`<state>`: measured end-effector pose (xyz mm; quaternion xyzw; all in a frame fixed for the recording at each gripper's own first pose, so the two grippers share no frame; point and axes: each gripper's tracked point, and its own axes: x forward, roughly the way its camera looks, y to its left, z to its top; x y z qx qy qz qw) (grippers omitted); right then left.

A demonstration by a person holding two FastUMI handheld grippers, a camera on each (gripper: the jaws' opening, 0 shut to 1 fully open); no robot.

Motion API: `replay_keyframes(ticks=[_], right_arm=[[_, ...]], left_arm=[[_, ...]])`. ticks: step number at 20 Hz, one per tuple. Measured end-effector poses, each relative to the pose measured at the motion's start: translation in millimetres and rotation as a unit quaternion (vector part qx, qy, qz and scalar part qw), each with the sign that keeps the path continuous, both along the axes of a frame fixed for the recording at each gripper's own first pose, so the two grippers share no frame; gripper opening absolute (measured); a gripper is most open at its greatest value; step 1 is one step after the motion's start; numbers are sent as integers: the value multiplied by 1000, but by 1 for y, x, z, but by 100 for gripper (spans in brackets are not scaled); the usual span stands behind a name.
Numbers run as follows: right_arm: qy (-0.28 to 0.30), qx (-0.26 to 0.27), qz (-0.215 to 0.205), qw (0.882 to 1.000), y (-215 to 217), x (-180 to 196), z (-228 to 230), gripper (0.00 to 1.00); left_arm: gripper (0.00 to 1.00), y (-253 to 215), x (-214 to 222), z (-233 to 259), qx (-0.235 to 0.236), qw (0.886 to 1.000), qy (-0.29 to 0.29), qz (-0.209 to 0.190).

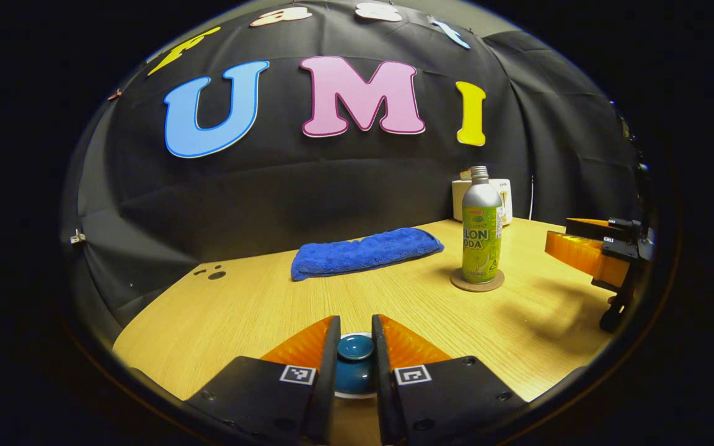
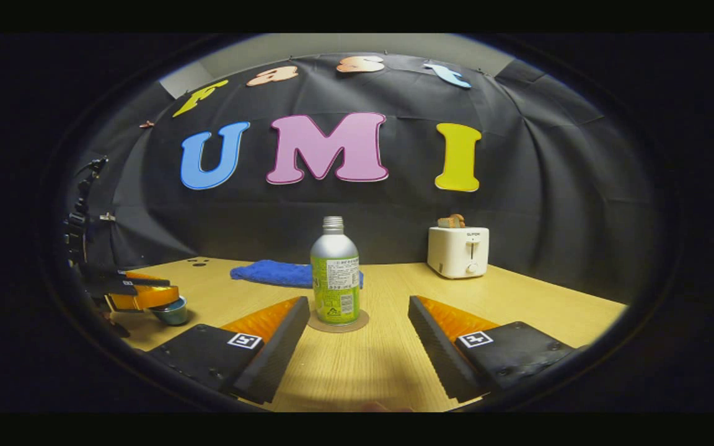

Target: Open the teacup lid with one hand, grasp the water bottle and pour water into the teacup with the other hand; after pouring, place the water bottle on the coaster and then close the teacup lid.

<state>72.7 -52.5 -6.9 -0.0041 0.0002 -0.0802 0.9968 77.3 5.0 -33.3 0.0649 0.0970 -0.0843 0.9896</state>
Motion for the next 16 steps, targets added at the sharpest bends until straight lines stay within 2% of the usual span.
replay_keyframes(ticks=[8, 13, 16], right_arm=[[0, 0, 6, 1000, 2, 0, -1, 99], [0, 0, 6, 1000, 2, 0, -1, 98], [0, 0, 6, 1000, 2, -1, -1, 98]], left_arm=[[40, 4, -4, 4, -10, 1000, -14, 7], [95, 16, -20, 21, -30, 997, -66, 33], [97, 22, -31, 28, -48, 993, -93, 46]])
